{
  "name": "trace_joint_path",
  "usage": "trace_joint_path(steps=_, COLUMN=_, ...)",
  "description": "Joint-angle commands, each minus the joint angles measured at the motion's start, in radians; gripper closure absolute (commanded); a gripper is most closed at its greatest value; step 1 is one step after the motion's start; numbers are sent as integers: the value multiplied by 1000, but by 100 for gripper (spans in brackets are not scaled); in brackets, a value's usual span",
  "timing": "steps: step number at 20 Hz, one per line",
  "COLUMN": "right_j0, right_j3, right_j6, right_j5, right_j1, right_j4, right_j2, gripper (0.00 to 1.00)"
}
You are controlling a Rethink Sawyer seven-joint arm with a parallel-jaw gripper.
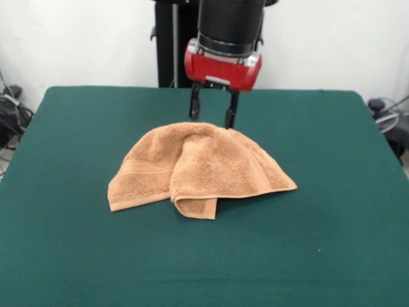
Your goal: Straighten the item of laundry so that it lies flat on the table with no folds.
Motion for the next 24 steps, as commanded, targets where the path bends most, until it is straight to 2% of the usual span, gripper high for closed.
trace_joint_path(steps=1, right_j0=-13, right_j3=-111, right_j6=153, right_j5=75, right_j1=97, right_j4=7, right_j2=58, gripper=0)
trace_joint_path(steps=17, right_j0=-49, right_j3=-263, right_j6=145, right_j5=180, right_j1=165, right_j4=12, right_j2=53, gripper=0)
trace_joint_path(steps=24, right_j0=-74, right_j3=-233, right_j6=141, right_j5=127, right_j1=171, right_j4=5, right_j2=72, gripper=0)
